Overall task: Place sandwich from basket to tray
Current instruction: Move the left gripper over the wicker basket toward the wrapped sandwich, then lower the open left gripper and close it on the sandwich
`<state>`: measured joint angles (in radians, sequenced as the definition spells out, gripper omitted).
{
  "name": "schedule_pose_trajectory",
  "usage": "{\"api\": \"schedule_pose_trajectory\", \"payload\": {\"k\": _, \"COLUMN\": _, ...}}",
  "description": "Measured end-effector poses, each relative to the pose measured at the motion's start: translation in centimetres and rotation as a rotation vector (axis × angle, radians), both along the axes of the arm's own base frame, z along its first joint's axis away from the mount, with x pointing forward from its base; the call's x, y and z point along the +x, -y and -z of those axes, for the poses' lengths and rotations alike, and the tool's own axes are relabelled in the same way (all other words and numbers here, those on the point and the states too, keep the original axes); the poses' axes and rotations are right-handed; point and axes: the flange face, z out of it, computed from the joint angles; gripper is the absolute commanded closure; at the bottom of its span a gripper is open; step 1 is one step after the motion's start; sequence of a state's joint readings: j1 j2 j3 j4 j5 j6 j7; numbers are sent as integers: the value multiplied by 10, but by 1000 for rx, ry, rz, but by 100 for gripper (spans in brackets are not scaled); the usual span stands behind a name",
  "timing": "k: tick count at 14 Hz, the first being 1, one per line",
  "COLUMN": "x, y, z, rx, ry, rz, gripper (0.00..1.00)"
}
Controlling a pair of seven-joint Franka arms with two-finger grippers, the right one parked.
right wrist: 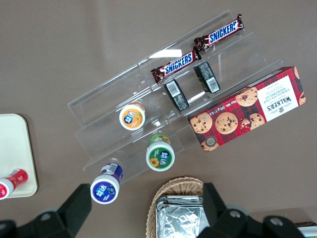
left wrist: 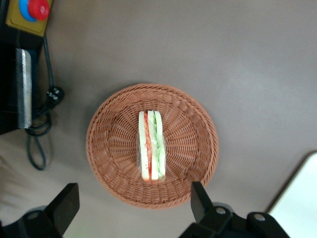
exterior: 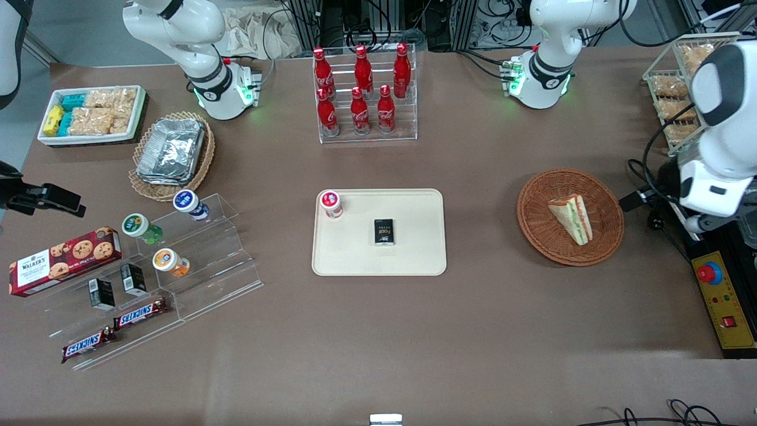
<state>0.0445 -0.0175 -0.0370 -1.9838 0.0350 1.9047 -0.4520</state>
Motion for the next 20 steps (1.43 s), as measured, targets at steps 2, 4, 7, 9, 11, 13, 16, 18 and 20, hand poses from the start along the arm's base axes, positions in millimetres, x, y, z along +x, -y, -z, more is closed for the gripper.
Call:
{"api": "schedule_pose_trajectory", "payload": {"k": 2, "x": -19, "y": -1, "z": 42, "rx": 2, "ry": 25, "rz": -52, "gripper": 0}}
{"api": "schedule_pose_trajectory", "payload": {"k": 4, "x": -35, "y": -1, "z": 73, "rx": 2, "ry": 28, "rz": -81, "gripper": 0}}
{"api": "schedule_pose_trajectory", "payload": {"k": 7, "x": -51, "y": 0, "z": 109, "rx": 0, "ry": 39, "rz": -90, "gripper": 0}}
{"api": "schedule_pose_trajectory", "payload": {"k": 9, "x": -66, "y": 0, "z": 136, "rx": -3, "ry": 50, "rz": -87, "gripper": 0}}
{"api": "schedule_pose_trajectory", "payload": {"k": 11, "x": -78, "y": 1, "z": 156, "rx": -5, "ry": 59, "rz": -86, "gripper": 0}}
{"api": "schedule_pose_trajectory", "payload": {"k": 13, "x": -83, "y": 1, "z": 168, "rx": -6, "ry": 57, "rz": -84, "gripper": 0}}
{"api": "schedule_pose_trajectory", "payload": {"k": 16, "x": -82, "y": 5, "z": 177, "rx": -9, "ry": 61, "rz": -77, "gripper": 0}}
{"api": "schedule_pose_trajectory", "payload": {"k": 18, "x": -80, "y": 14, "z": 184, "rx": -12, "ry": 67, "rz": -61, "gripper": 0}}
{"api": "schedule_pose_trajectory", "payload": {"k": 20, "x": -79, "y": 19, "z": 198, "rx": -15, "ry": 73, "rz": -53, "gripper": 0}}
